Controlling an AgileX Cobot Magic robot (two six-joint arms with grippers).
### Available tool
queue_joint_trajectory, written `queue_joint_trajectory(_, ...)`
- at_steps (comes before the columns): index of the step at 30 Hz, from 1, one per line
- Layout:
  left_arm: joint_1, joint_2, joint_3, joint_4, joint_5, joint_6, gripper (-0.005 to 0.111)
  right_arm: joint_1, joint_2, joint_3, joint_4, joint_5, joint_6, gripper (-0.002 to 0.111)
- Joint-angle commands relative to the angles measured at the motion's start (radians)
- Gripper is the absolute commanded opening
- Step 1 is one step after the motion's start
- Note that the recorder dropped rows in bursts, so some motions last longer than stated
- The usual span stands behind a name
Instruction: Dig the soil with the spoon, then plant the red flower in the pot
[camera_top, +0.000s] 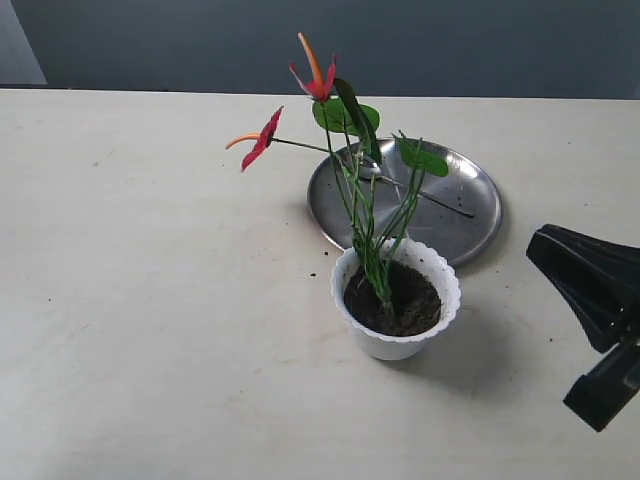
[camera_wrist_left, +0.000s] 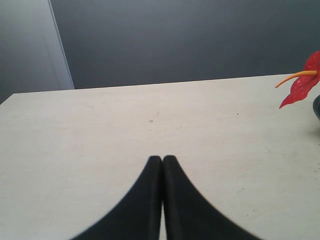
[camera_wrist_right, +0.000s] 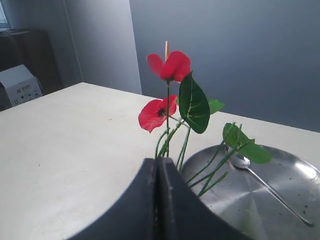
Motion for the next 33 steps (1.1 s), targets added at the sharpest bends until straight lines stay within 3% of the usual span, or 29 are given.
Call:
queue_joint_trajectory(1,-0.002,-0.002,0.000,0.003,0.000,-0.002,0.000,-0.005,-0.013,0.006,0.000,-0.111,0.001,0.000)
queue_joint_trajectory(4,-0.002,-0.002,0.000,0.003,0.000,-0.002,0.000,-0.053,-0.081,0.006,-0.004,-0.177,0.001,0.000)
queue_joint_trajectory(8,-0.002,-0.002,0.000,0.005,0.000,-0.002,0.000,-0.210,-0.200,0.006,-0.013,-0.153,0.001,0.000)
queue_joint_trajectory(16,-0.002,-0.002,0.000,0.005,0.000,-0.002,0.000,-0.551,-0.432,0.006,0.024,0.148,0.003,0.000)
queue_joint_trajectory(22,-0.002,-0.002,0.000,0.005,0.000,-0.002,0.000,-0.601,-0.474,0.006,0.060,0.342,0.003,0.000)
queue_joint_trajectory(27,-0.002,-0.002,0.000,0.005,0.000,-0.002,0.000,-0.601,-0.474,0.013,0.059,0.399,0.000,0.000)
queue_joint_trajectory(30,-0.002,-0.002,0.000,0.005,0.000,-0.002,0.000,-0.601,-0.474,0.049,0.059,0.577,0.000,0.000)
queue_joint_trajectory(33,-0.002,-0.002,0.000,0.005,0.000,-0.002,0.000,-0.603,-0.496,0.095,0.049,0.569,0.000,0.000)
